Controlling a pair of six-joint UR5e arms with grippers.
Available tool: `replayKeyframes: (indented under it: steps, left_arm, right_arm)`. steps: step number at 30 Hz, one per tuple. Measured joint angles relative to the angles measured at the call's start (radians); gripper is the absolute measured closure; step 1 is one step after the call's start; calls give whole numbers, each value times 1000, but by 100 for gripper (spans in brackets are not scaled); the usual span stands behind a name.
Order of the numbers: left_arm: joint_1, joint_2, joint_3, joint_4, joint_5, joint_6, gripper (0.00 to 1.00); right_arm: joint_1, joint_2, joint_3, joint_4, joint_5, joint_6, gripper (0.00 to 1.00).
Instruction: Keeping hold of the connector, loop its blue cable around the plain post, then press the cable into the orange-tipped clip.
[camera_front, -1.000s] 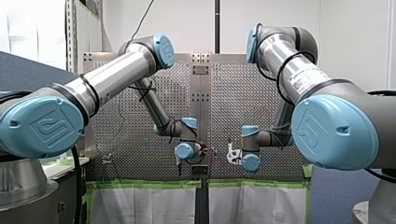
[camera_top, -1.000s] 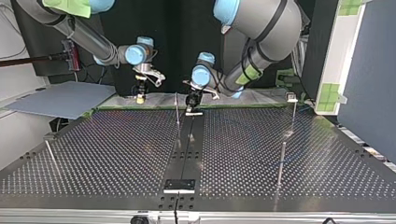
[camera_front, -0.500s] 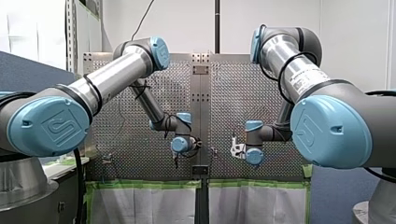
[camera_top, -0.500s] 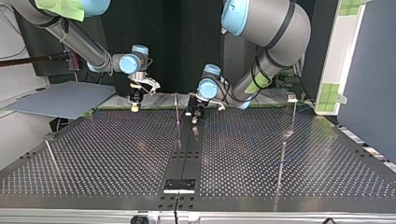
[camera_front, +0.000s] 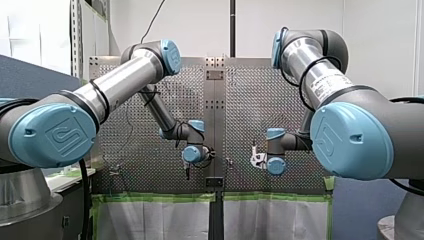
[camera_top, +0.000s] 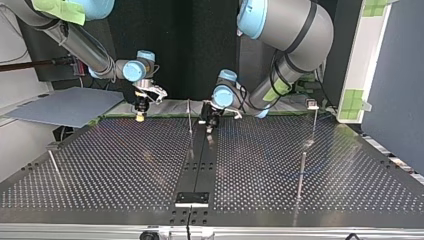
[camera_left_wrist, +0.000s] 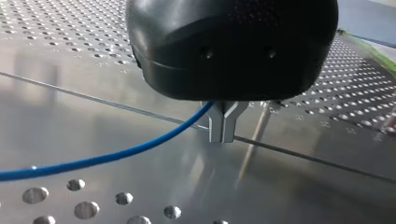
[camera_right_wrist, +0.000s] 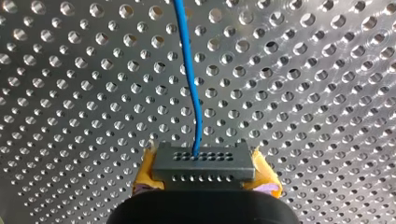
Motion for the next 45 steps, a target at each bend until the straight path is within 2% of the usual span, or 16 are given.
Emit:
replayKeyframes:
  steps: [6,8,10,11,12,13,14,15,17,24,31,34,39,45]
  left_arm:
    - [-2,0,-1,-44,-3,52,100]
    - [-5,0,-1,-63,-3,72,85]
    - [-8,0,-1,-80,-3,92,82]
    - [-9,0,-1,-89,-3,100,68]
    - [-9,0,-1,-96,-4,109,68]
    - [-10,0,-2,-106,-4,119,58]
    - [-10,0,-3,-114,-4,127,35]
    - [-10,0,-4,-123,-3,136,35]
    - [-11,0,-10,-142,-1,156,0]
    - [-23,18,-44,-171,-38,228,0]
    - [-43,79,-109,-124,-41,288,0]
    - [-62,108,-137,-129,-34,305,0]
    - [-105,144,-183,-122,-45,315,0]
    - [-165,153,-244,-119,-91,303,0]
  right_arm:
    - [-2,0,0,6,-2,-2,100]
    - [-2,0,1,8,-2,-2,100]
    - [-2,0,0,8,-3,-2,100]
    - [-2,0,0,8,-3,-2,100]
    - [-3,0,0,9,-3,-2,100]
    - [-3,0,1,9,-3,-2,100]
    - [-4,0,1,9,-3,-2,100]
    - [-5,0,1,9,-3,-2,100]
    - [-8,0,0,9,-5,-2,100]
    - [-23,0,-2,9,-30,-1,100]
    - [-38,0,-10,11,-88,5,100]
    - [-41,0,-12,13,-111,6,100]
    - [-41,0,-13,25,-127,7,100]
    - [-42,0,-13,41,-136,7,100]
